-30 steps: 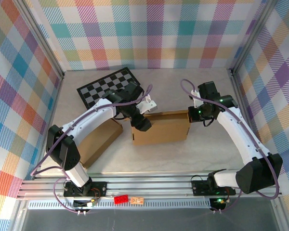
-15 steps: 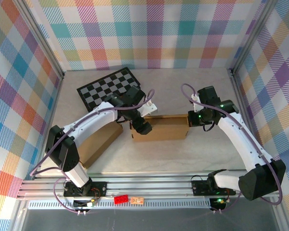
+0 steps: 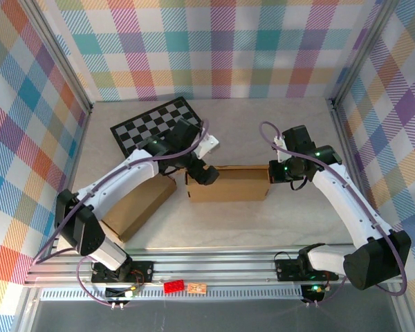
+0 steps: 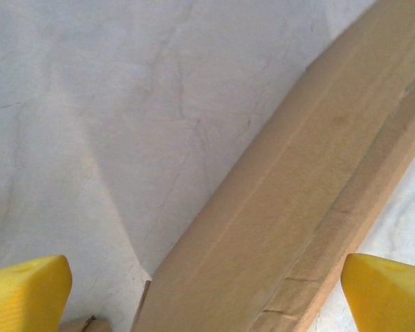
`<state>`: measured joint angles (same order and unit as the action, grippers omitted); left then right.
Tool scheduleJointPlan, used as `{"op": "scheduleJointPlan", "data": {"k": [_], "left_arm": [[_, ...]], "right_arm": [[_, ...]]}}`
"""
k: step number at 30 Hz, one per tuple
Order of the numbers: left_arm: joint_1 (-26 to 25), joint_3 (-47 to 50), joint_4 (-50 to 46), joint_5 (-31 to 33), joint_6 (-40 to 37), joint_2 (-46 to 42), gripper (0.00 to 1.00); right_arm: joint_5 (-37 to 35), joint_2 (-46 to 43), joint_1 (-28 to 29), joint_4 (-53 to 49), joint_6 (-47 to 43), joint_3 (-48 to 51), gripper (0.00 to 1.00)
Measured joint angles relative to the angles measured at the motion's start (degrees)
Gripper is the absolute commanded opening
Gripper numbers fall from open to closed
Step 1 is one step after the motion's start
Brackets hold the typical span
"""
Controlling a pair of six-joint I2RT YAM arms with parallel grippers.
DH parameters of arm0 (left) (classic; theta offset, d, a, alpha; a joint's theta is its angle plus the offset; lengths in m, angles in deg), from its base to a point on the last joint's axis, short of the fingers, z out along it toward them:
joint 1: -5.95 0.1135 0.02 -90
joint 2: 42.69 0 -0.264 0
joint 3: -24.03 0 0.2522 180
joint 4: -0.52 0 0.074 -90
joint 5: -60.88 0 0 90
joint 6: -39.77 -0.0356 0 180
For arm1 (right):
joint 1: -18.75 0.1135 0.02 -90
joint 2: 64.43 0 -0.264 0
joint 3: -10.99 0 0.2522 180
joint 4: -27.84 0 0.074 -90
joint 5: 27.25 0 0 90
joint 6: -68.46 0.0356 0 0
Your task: Fold the paper box
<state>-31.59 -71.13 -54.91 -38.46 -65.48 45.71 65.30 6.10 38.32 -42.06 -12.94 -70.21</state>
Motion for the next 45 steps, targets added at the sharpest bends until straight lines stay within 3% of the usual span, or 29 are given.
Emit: {"op": "scheduleJointPlan", "data": {"k": [6,11,16,23,26,31,45], "left_arm": [[5.07,1.27,1.27,1.01,5.79,-7.06,0.90],[8.68,2.32,-3.15,1.46,8.63,-11.28,0.79],[11.93,2.62,-8.28,0.11,9.38,-8.57,0.71],[12.24,1.31,-11.15,-3.30,8.28,-4.42,0.50],[12.24,0.74,-11.47,-4.15,7.89,-4.17,0.50],[12.24,0.63,-12.41,-4.24,7.54,-4.33,0.60],[12.24,4.24,-14.16,-8.59,8.41,-10.14,0.59]], "right_arm": [[0.02,0.00,0.00,0.00,-0.02,0.00,0.00],[0.02,0.00,0.00,0.00,-0.02,0.00,0.00],[0.02,0.00,0.00,-0.02,-0.02,0.00,0.00],[0.00,0.02,0.00,-0.20,-0.02,0.00,0.00],[0.02,0.02,0.00,-0.28,-0.02,0.00,0.00],[-0.02,0.02,0.00,-0.44,-0.02,0.00,0.00],[0.02,0.24,0.00,-0.37,-0.02,0.00,0.00]]}}
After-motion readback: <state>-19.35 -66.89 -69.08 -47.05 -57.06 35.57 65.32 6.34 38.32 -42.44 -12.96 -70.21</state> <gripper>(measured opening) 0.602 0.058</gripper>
